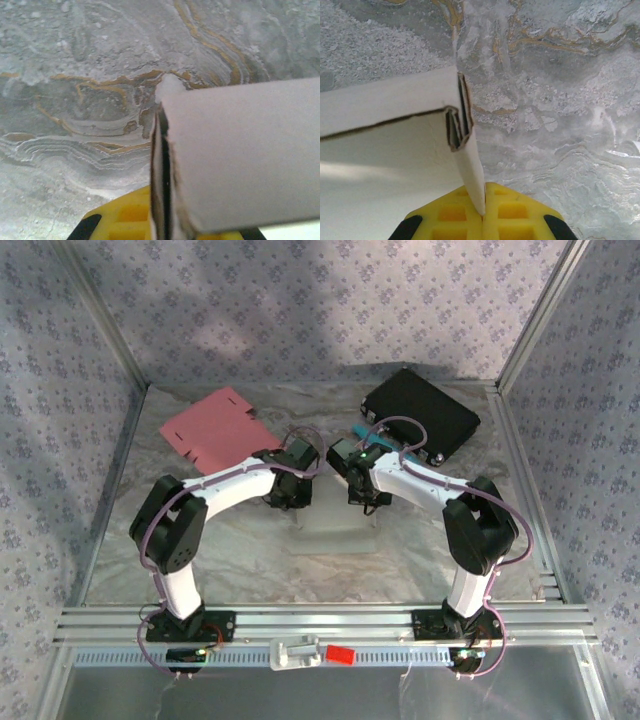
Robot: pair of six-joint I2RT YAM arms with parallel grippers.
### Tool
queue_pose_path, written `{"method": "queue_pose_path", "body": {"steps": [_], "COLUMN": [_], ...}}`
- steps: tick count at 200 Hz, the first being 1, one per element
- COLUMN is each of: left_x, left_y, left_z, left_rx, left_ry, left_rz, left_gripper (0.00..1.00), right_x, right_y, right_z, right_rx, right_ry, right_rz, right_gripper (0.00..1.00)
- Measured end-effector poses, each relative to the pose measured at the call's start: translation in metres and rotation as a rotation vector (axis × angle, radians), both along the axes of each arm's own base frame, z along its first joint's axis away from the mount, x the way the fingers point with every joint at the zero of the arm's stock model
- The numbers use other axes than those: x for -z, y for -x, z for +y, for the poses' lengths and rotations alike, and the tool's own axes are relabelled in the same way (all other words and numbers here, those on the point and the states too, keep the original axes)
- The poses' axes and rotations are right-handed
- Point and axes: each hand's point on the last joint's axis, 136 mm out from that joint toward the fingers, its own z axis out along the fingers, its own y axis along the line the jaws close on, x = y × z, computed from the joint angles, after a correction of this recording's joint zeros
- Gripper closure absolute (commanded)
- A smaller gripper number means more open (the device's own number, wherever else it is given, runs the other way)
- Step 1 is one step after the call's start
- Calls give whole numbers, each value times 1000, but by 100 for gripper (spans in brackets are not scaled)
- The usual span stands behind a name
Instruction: Fold the paper box
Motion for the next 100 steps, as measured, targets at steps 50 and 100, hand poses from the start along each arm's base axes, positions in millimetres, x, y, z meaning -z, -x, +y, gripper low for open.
{"method": "queue_pose_path", "body": {"steps": [50, 100], "left_x": [-1, -1], "left_y": [-2, -5], "left_z": [7, 9], "left_rx": [-63, -81], "left_ry": [-94, -105], "left_rz": [-29, -41], "left_gripper": [100, 97], "right_x": [3, 5], "right_y": [3, 5], "right_z": [6, 9], "right_rx": [7, 13], "right_ry": [-32, -51], "right_rz": [20, 33], "right_gripper": [100, 100]}}
